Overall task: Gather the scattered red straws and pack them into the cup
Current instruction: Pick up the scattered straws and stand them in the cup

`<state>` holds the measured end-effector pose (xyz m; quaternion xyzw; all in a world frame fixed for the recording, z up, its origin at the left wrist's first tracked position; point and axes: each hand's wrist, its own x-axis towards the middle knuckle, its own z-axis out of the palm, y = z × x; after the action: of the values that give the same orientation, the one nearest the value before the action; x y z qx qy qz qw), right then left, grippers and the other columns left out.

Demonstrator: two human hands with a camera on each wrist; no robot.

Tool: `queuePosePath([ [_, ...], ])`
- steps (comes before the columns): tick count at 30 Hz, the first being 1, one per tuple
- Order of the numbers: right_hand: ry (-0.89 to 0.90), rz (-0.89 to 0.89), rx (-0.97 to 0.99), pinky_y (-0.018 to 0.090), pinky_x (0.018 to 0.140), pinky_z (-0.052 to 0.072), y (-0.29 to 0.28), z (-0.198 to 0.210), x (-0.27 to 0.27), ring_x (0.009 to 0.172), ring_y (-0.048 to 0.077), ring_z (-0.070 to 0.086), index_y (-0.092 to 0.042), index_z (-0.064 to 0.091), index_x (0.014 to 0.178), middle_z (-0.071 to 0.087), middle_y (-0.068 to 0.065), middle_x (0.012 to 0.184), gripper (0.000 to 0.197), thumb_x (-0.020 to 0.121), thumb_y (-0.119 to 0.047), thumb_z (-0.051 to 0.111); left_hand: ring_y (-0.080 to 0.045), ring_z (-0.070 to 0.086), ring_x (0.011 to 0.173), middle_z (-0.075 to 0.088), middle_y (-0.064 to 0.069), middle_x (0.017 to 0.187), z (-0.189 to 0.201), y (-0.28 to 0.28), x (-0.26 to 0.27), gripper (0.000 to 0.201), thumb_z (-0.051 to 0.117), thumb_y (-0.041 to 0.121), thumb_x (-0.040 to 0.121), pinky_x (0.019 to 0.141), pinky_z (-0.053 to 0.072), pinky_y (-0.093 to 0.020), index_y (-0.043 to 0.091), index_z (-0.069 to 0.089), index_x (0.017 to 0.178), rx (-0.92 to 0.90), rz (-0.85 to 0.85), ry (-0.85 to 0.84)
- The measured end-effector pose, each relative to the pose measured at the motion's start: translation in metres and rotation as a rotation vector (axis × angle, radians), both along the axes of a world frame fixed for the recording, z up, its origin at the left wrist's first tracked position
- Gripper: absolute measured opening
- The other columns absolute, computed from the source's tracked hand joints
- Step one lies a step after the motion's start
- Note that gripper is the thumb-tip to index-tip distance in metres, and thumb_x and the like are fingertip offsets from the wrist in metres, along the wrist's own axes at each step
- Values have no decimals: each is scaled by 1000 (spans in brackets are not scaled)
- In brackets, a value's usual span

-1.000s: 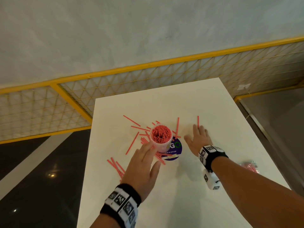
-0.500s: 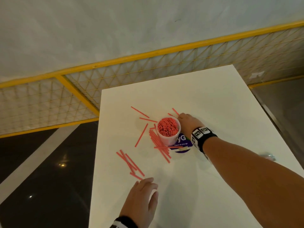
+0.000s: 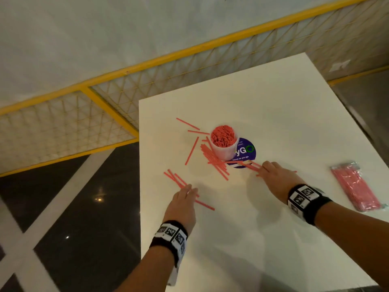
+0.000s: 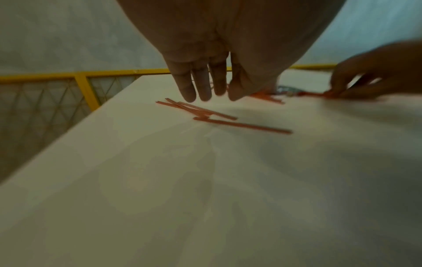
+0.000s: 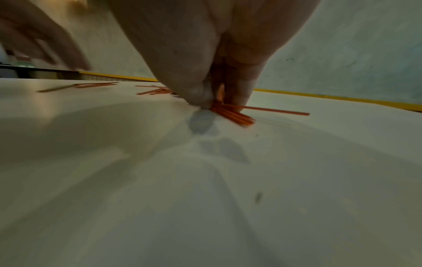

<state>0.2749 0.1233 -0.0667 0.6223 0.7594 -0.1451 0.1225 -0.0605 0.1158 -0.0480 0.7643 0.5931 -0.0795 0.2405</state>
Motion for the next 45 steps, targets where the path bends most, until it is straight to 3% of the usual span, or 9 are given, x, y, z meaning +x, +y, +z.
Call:
queuePosePath([
  [2, 39, 10, -23, 39, 83, 55, -19, 0, -3, 112, 27, 54, -15, 38, 154, 50, 8, 131, 62, 95, -18, 19, -24, 8, 158, -1, 3, 172, 0, 14, -10, 81, 39, -4, 93, 124, 27, -34, 28, 16, 164, -36, -68, 121],
  [5, 98, -50, -19, 34, 85, 55, -38, -3, -2, 114, 23, 52, -17, 43, 147, 40, 4, 138, 46, 101, -12, 39, -28, 8, 158, -13, 2, 172, 2, 34, -20, 88, 39, -7, 93, 123, 30, -37, 28, 3, 165, -79, -126, 284],
  [11, 338, -347, -7, 36, 96, 50, -53, -8, -9, 128, 27, 49, -20, 16, 161, 31, 4, 150, 69, 101, -14, 51, -27, 50, 133, 32, -3, 161, -1, 49, -29, 68, 46, -3, 95, 107, 50, -41, 22, 33, 157, -15, -186, 310],
  [17, 222, -441, -2, 35, 92, 50, -44, -9, -13, 114, 24, 51, -13, 56, 133, 50, 5, 124, 33, 104, -27, 51, -30, 62, 112, 51, -9, 129, 2, 53, -21, 30, 51, -3, 95, 89, 56, -42, 10, 62, 120, -2, -321, 458],
  [27, -165, -364, -130, 33, 84, 52, -37, 4, -39, 106, 25, 60, -10, 49, 128, 58, 10, 121, 28, 103, -19, 39, -31, 58, 117, 48, -12, 133, -20, 40, 5, 28, 38, 9, 103, 94, 54, -43, 6, 53, 127, -43, -388, 473],
  [36, -158, -414, -160, 33, 82, 53, -36, -5, -42, 102, 25, 64, -8, 48, 127, 62, 10, 117, 30, 106, -22, 32, -27, 60, 111, 51, -14, 130, -37, 23, 14, 34, 34, 13, 102, 89, 52, -33, 3, 46, 132, 35, -343, 532],
  [38, -147, -415, -155, 33, 81, 54, -36, -5, -41, 101, 24, 63, -9, 48, 127, 61, 10, 116, 29, 106, -22, 33, -27, 63, 101, 56, -13, 120, -32, 21, 17, 31, 45, 13, 97, 81, 54, -34, 3, 52, 125, 39, -332, 505],
  [41, -145, -388, -139, 31, 79, 54, -38, -6, -40, 98, 23, 61, -9, 48, 127, 60, 9, 114, 29, 106, -23, 34, -27, 63, 60, 60, -14, 81, -30, 23, 15, 27, 75, 6, 64, 49, 53, -32, 0, 65, 89, 24, -333, 415],
  [45, -159, -332, -107, 31, 77, 53, -43, -5, -39, 98, 23, 61, -9, 46, 127, 55, 9, 116, 28, 104, -20, 34, -29, 68, 88, 57, -14, 115, -22, 22, 3, 30, 47, 2, 96, 67, 52, -33, -2, 48, 126, -58, -227, 377],
])
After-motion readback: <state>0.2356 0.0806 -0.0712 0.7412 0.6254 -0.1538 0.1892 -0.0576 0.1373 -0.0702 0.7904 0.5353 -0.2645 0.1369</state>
